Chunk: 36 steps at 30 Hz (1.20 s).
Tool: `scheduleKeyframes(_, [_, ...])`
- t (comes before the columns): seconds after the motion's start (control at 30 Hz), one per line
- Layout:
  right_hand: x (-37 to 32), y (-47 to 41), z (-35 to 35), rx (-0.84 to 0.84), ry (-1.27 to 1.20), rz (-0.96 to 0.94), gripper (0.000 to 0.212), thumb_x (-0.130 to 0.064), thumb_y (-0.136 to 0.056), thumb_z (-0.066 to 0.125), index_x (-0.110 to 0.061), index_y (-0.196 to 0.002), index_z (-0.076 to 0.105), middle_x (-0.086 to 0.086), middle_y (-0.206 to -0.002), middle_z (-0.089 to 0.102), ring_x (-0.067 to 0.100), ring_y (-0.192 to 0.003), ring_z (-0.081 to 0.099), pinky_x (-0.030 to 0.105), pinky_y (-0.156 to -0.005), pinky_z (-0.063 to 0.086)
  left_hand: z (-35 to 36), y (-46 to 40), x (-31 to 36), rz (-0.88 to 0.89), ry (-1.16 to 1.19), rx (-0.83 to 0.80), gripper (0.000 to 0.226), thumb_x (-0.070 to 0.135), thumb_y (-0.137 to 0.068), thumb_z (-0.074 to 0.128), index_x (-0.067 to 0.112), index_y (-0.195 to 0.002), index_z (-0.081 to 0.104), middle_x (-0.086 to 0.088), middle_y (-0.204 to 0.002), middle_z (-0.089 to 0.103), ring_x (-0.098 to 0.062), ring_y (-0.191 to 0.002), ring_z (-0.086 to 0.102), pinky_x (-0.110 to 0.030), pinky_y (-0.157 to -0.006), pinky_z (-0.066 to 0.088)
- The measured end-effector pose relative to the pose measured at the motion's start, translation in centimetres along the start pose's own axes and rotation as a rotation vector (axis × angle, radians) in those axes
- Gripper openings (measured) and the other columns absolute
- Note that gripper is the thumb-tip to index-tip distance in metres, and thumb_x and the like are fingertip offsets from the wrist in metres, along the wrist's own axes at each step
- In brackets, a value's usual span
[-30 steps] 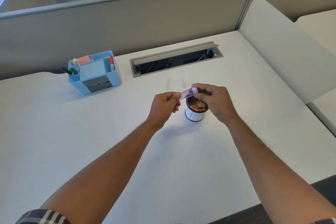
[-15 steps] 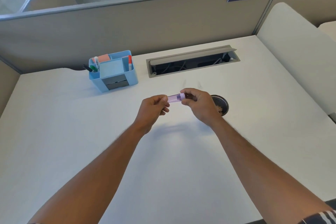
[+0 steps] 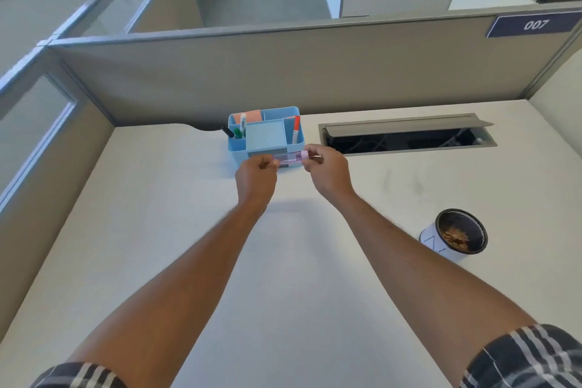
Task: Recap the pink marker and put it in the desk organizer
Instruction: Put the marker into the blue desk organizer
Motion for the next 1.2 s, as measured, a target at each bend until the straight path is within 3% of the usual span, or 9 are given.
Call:
scheduleKeyframes(0.07, [-0.7, -1.9, 1.8, -0.004, 0.023, -0.014, 0.021, -0.023, -0.099, 0.062, -0.008, -0.109, 0.073, 0.005, -0.101, 0.074, 0.026, -0.097, 0.069, 0.038, -0.087, 0.056, -1.1, -2.0, 0.3, 0.02, -0.024, 0.012, 0.019, 0.017, -0.098, 0.06, 0.009, -0.109, 0.073, -0.006, -0.116, 0.07, -0.017, -0.095, 0.058, -0.034, -0.084, 0.06])
scheduleKeyframes(0.23, [-1.2, -5.7, 5.0, -0.032, 0.121, -0.033, 0.02, -0.022, -0.098, 0.061, -0.008, -0.106, 0.074, 0.01, -0.105, 0.075, 0.021, -0.088, 0.061, 0.023, -0.07, 0.044, -1.5, -6.4, -0.4, 0.031, -0.07, -0.05, 0.024, 0.013, -0.099, 0.052, 0.008, -0.105, 0.074, 0.003, -0.109, 0.062, -0.02, -0.087, 0.06, -0.02, -0.052, 0.045])
scheduleKeyframes(0.37, [-0.9, -7.7, 6.5, -0.073, 0.218, -0.039, 0.019, -0.018, -0.098, 0.06, -0.004, -0.095, 0.073, 0.013, -0.097, 0.076, 0.03, -0.092, 0.066, 0.035, -0.077, 0.052, -0.5, -8.9, -1.9, 0.009, -0.138, -0.133, 0.031, 0.011, -0.101, 0.049, 0.01, -0.128, 0.063, -0.007, -0.138, 0.057, -0.028, -0.107, 0.063, -0.021, -0.058, 0.051])
scheduleKeyframes(0.43, [-0.9, -8.3, 7.1, -0.091, 0.284, -0.052, 0.018, -0.017, -0.099, 0.059, -0.005, -0.095, 0.072, 0.01, -0.092, 0.072, 0.029, -0.086, 0.063, 0.028, -0.068, 0.049, 0.0, -9.7, -2.5, 0.014, -0.191, -0.163, 0.035, 0.007, -0.098, 0.051, 0.01, -0.132, 0.059, -0.009, -0.143, 0.054, -0.031, -0.114, 0.061, -0.029, -0.071, 0.06])
scheduleKeyframes(0.53, [-0.9, -8.9, 7.9, -0.106, 0.362, -0.078, 0.02, -0.018, -0.101, 0.057, -0.005, -0.1, 0.071, 0.004, -0.09, 0.062, 0.022, -0.084, 0.054, 0.011, -0.056, 0.034, 0.3, -10.7, -3.1, 0.03, -0.314, -0.156, 0.048, 0.002, -0.089, 0.056, 0.013, -0.136, 0.057, -0.012, -0.14, 0.056, -0.034, -0.112, 0.059, -0.048, -0.087, 0.059])
scheduleKeyframes(0.73, [-0.3, -8.9, 8.8, -0.165, 0.453, -0.097, 0.021, -0.024, -0.104, 0.054, -0.008, -0.109, 0.067, 0.002, -0.102, 0.058, 0.016, -0.095, 0.053, 0.004, -0.059, 0.031, 0.1, -10.9, -3.1, 0.069, -0.455, -0.115, 0.054, 0.003, -0.087, 0.062, 0.015, -0.139, 0.052, -0.01, -0.132, 0.056, -0.027, -0.113, 0.055, -0.046, -0.091, 0.055])
scheduleKeyframes(0.93, [-1.3, -8.5, 8.4, -0.231, 0.556, -0.114, 0.013, -0.003, -0.099, 0.051, -0.01, -0.094, 0.061, 0.003, -0.095, 0.058, 0.026, -0.089, 0.053, 0.014, -0.053, 0.032, 0.0, -10.5, -2.6, 0.115, -0.572, -0.155, 0.051, 0.005, -0.092, 0.058, 0.015, -0.141, 0.05, -0.01, -0.132, 0.05, -0.025, -0.116, 0.048, -0.035, -0.09, 0.044])
scheduleKeyframes(1.1, [-1.7, -7.8, 7.3, -0.245, 0.587, -0.11, 0.016, -0.008, -0.099, 0.049, -0.013, -0.103, 0.064, 0.014, -0.101, 0.058, 0.033, -0.086, 0.053, 0.025, -0.058, 0.042, -0.3, -9.7, -2.2, 0.134, -0.638, -0.168, 0.051, 0.008, -0.095, 0.057, 0.014, -0.144, 0.047, -0.01, -0.134, 0.047, -0.024, -0.118, 0.046, -0.034, -0.092, 0.041])
scheduleKeyframes(1.2, [-1.7, -7.2, 6.3, -0.236, 0.577, -0.096, 0.027, -0.011, -0.101, 0.05, -0.005, -0.123, 0.065, 0.024, -0.113, 0.065, 0.038, -0.099, 0.062, 0.037, -0.08, 0.053, -0.5, -8.9, -1.8, 0.16, -0.698, -0.184, 0.054, 0.011, -0.096, 0.056, 0.015, -0.148, 0.042, -0.012, -0.136, 0.045, -0.026, -0.122, 0.044, -0.039, -0.1, 0.043])
Point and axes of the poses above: each hand's wrist, its own y-axis away from the middle knuckle, its own z-axis out of the palm, x = y × z, the point moved 8 cm from there along -y, towards the middle knuckle
